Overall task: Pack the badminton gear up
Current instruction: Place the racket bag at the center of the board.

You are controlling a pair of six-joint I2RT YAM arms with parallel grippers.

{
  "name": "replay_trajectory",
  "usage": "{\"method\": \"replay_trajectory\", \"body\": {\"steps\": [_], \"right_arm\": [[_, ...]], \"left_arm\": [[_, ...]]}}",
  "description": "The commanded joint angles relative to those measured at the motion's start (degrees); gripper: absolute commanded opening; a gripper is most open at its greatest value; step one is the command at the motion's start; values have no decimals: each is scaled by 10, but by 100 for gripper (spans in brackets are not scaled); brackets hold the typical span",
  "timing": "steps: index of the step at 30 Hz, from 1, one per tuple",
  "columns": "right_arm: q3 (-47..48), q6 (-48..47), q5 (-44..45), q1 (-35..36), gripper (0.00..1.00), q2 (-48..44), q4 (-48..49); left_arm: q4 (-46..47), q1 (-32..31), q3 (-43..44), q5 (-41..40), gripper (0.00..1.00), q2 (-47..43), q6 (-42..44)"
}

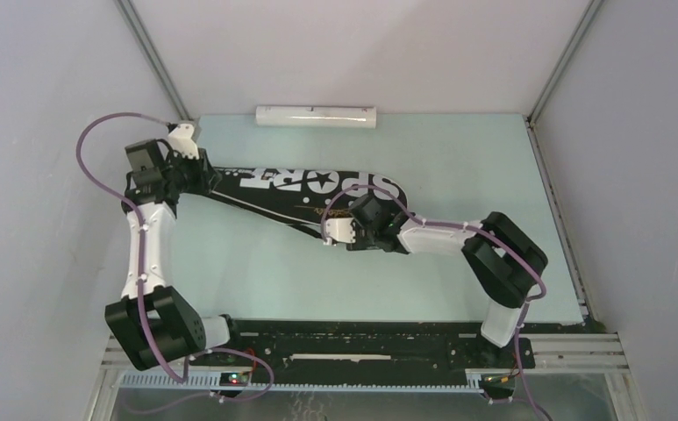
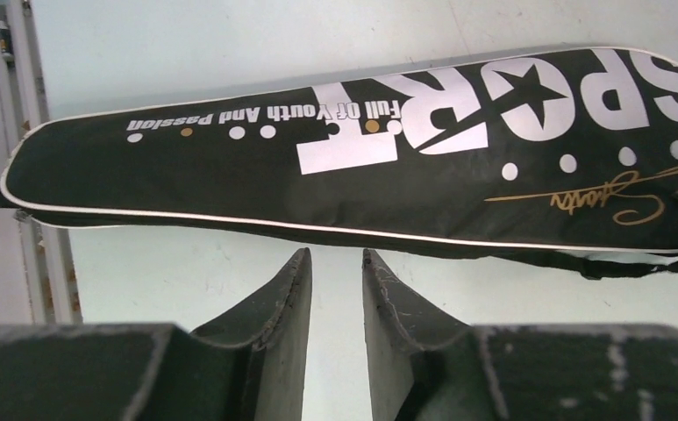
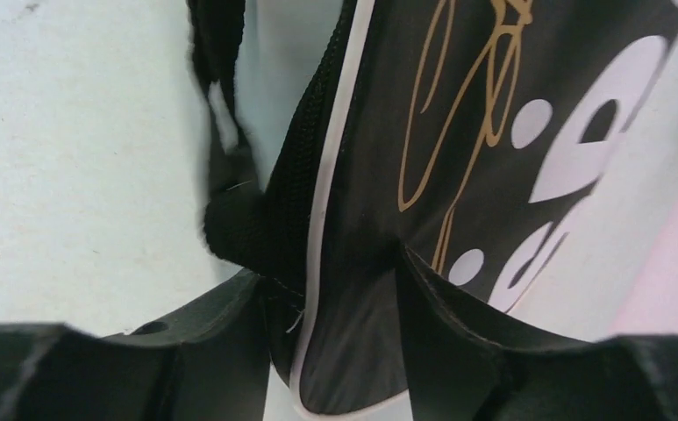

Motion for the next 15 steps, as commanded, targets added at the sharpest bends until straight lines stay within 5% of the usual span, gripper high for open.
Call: {"method": "replay_trajectory", "body": {"steps": [1, 7, 15], "right_arm": [[12, 28, 52, 14, 60, 25, -15], [43, 59, 59, 24, 89, 36, -59], [68, 104, 43, 34, 95, 46, -124]], "left_arm": [[25, -2, -29, 28, 33, -35, -3], [43, -9, -49, 28, 35, -28, -3], [-8, -23, -67, -46, 35, -11, 73]]}}
